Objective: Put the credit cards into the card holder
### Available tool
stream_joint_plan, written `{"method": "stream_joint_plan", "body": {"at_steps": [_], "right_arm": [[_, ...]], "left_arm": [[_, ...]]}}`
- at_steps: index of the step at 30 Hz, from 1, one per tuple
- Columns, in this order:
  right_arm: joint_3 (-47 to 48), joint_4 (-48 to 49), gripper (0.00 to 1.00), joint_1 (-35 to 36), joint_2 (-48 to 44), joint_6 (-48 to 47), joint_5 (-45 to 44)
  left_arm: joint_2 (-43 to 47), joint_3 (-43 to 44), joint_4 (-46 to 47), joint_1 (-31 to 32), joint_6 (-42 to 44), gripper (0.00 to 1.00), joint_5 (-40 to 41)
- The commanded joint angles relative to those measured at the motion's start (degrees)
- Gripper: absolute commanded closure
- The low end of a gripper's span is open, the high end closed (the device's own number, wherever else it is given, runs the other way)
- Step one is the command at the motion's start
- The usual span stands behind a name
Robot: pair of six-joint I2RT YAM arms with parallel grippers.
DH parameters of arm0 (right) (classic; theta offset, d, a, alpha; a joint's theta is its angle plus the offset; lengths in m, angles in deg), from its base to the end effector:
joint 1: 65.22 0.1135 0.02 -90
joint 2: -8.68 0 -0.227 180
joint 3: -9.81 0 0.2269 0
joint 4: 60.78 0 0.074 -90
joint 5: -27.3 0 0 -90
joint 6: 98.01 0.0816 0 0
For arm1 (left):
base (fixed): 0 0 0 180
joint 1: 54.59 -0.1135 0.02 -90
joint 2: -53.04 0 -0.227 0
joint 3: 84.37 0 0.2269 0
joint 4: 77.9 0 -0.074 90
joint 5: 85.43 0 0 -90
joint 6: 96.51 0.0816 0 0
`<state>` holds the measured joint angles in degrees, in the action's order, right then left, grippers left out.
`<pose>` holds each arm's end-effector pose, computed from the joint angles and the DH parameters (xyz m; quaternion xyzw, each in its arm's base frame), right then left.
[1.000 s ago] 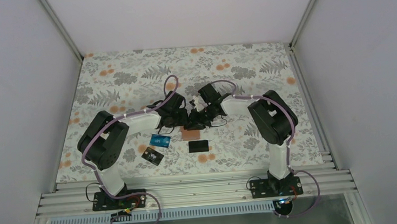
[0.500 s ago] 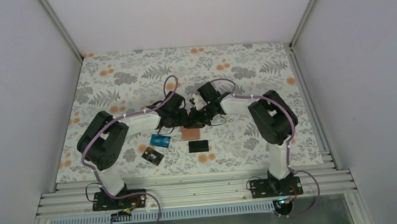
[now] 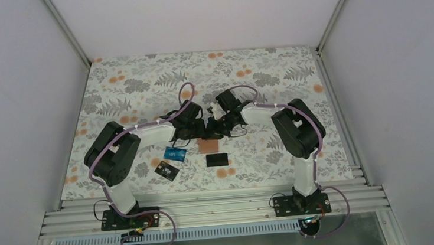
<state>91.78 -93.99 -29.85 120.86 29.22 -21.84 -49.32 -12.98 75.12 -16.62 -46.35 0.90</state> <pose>0.2647 0.2534 0.0882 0.0654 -0.9132 -0.4013 0.0275 0.2693 -0.2168 0.0867 -0.0068 0.9607 -0.1972 0.1954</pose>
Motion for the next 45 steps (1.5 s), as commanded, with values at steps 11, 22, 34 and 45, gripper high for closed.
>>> {"method": "stream_joint_plan", "body": {"at_steps": [11,22,34,45], "right_arm": [[2.45,-4.71,0.95,-0.08,0.11,-2.16,-3.51],[1.97,-4.92,0.96,-0.22,1.23,-2.2,-3.61],[0.78,-5.86,0.96,-0.78,2.76,-2.06,-5.92],[-1.25,-6.23,0.96,-1.98,1.77,-2.04,-6.46]], "left_arm": [[0.95,-1.21,-1.24,-0.1,0.5,0.98,-0.28],[0.63,-1.03,-1.05,-0.07,0.42,0.98,-0.38],[0.6,-1.26,-0.87,-0.14,0.47,0.98,-0.31],[0.65,-1.85,-0.61,-0.09,0.41,0.98,-0.13]]}}
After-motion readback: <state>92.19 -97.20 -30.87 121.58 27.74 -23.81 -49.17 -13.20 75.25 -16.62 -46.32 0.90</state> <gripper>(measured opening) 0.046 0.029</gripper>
